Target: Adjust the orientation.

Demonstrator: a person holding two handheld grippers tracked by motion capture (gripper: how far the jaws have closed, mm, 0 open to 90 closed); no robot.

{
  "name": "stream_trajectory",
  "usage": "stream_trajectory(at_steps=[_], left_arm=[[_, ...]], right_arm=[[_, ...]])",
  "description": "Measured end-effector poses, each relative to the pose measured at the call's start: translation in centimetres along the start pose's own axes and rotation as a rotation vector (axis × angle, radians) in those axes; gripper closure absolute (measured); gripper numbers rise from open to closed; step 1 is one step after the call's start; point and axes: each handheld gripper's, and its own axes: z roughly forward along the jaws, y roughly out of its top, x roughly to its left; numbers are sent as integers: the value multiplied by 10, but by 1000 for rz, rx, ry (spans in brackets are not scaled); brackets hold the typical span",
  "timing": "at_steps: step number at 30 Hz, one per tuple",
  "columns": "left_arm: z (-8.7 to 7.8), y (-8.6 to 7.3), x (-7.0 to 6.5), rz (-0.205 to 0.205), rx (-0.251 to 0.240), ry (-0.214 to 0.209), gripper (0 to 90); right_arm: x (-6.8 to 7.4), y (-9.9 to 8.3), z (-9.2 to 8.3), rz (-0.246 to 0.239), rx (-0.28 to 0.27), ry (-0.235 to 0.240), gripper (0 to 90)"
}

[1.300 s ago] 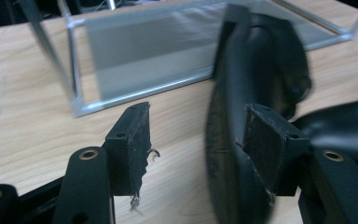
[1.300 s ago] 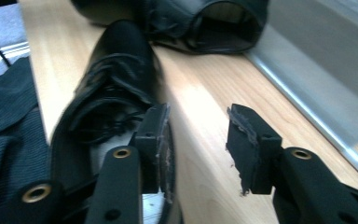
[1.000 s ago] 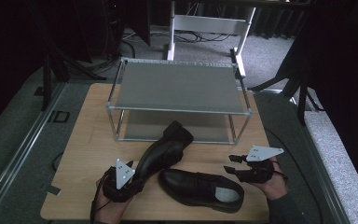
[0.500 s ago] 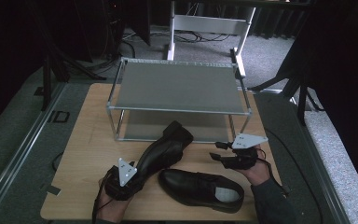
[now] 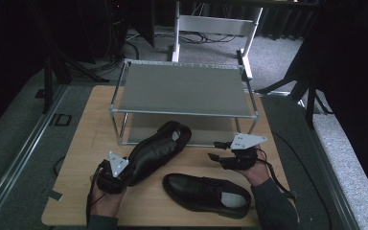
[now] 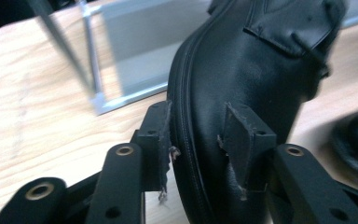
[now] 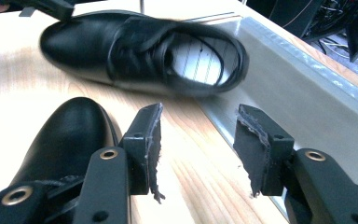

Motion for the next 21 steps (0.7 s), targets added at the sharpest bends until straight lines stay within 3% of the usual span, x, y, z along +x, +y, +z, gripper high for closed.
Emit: stream_trajectory(at_steps=[1, 2, 3, 4, 5, 9, 15, 21], left_arm=[[8, -2, 0, 18, 46, 13, 596], [8, -2, 0, 18, 46, 13, 559], [20, -8, -2, 46, 97, -8, 613], [20, -11, -3, 51, 60, -29, 605], [22, -12, -5, 57, 67, -10, 610], [22, -8, -4, 52, 69, -27, 582], [21, 6, -4, 53, 8, -36, 518], [38, 42, -2, 38, -38, -54, 337]], right_arm=[[0, 0, -1, -3, 2, -7, 500], [0, 0, -2, -3, 0, -7, 500], [0, 0, -3, -1, -4, -6, 500], [0, 0, -5, -1, -6, -10, 500], [0, -1, -6, -2, -5, -12, 500], [-2, -4, -11, 6, 0, -21, 495], [-4, -12, -22, 26, 0, -36, 487], [-8, -24, -32, 66, -6, -45, 482]])
